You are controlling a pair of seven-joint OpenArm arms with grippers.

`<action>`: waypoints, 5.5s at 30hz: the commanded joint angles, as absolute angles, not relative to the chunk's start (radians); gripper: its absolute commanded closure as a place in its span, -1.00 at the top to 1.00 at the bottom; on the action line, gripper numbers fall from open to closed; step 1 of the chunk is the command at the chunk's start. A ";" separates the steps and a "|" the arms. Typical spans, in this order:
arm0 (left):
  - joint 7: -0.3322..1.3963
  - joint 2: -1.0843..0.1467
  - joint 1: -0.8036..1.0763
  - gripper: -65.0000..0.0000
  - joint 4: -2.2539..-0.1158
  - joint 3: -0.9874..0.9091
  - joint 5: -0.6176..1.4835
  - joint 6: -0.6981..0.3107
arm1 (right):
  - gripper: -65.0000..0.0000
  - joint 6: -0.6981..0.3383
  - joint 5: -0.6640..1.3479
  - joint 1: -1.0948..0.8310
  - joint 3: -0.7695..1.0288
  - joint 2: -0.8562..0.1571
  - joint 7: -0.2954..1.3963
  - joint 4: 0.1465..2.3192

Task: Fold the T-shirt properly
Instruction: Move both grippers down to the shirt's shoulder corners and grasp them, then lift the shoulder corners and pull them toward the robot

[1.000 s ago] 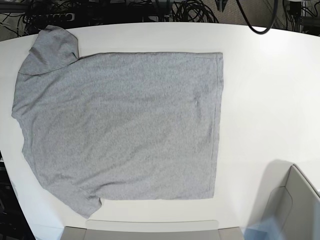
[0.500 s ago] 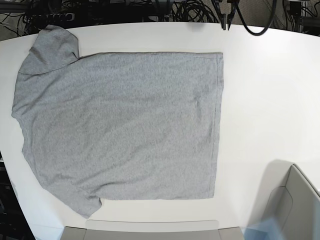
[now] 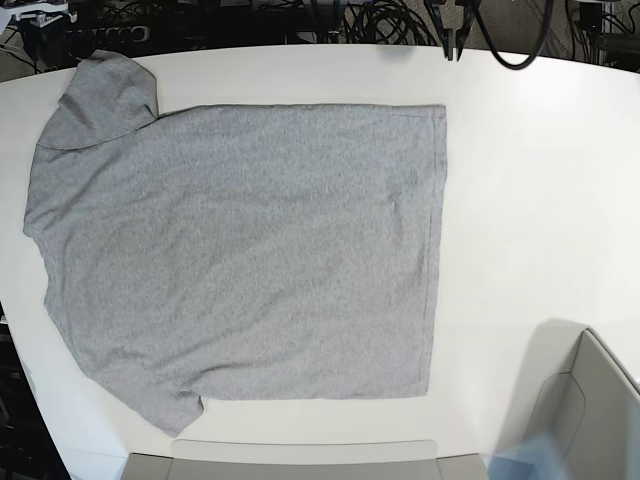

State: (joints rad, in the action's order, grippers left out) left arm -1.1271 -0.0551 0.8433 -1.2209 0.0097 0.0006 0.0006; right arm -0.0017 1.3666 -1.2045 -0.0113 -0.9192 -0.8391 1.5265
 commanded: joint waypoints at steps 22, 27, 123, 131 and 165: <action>-1.156 -0.059 0.860 -0.79 -1.233 0.002 0.001 0.007 | -0.23 -0.151 1.385 -0.894 0.005 -0.723 -0.489 1.336; -1.156 -0.059 0.858 -0.79 -1.231 0.002 0.001 0.007 | -0.23 -0.153 1.385 -0.931 0.090 -0.694 -0.481 1.360; -0.051 -0.470 0.625 -0.40 -1.675 0.371 1.152 0.010 | -0.23 -0.292 1.092 -0.800 0.297 -0.469 -0.113 1.369; -0.047 -0.437 0.582 -0.40 -1.610 0.380 1.152 0.010 | -0.23 -0.292 1.001 -0.800 0.292 -0.463 -0.113 1.369; -0.058 -0.455 0.946 -1.00 -1.873 0.110 1.142 0.001 | -1.00 -0.458 0.931 -0.931 0.694 -0.277 -0.005 1.627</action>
State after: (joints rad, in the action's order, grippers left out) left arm -0.0311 -0.4492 0.9379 -1.8511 0.1158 1.1492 0.0143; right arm -0.4381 0.9104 -0.9241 0.6765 -0.2619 0.0463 1.6104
